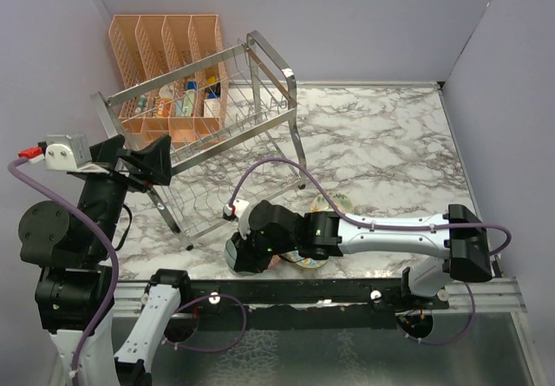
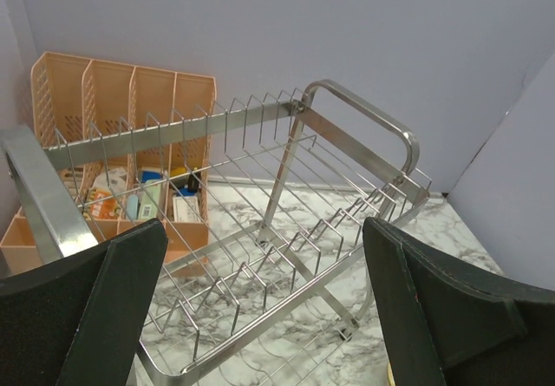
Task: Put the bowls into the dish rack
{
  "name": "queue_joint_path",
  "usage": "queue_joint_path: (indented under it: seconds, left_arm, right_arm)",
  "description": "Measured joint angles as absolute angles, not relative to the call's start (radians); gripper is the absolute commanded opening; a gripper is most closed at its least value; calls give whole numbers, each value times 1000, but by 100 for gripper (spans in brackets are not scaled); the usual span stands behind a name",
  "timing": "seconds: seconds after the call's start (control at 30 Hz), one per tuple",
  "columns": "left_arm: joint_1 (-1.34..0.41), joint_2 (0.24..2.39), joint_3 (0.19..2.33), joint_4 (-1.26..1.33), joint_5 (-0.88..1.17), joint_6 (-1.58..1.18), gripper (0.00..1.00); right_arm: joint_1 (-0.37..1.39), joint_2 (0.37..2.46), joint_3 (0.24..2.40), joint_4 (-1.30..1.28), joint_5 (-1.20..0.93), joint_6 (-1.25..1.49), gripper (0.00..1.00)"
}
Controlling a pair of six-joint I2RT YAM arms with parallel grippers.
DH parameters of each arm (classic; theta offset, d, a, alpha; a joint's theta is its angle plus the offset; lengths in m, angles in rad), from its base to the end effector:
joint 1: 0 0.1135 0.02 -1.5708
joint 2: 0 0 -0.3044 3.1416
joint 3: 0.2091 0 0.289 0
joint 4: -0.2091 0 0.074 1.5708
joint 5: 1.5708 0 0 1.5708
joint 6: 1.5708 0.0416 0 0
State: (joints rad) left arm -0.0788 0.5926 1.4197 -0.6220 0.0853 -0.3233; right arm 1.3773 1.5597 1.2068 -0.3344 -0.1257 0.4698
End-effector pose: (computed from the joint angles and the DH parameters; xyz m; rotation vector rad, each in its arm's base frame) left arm 0.0274 -0.0057 0.5557 -0.0961 1.3741 -0.3952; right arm 0.0702 0.3854 0.3033 -1.1655 2.2197 1.0405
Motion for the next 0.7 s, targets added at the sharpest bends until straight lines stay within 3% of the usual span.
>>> queue_joint_path:
  seconds: [0.7]
  left_arm:
    - [-82,658,1555,-620,97,-323,99]
  right_arm:
    - [1189,1644,1078,193,-566,750,1]
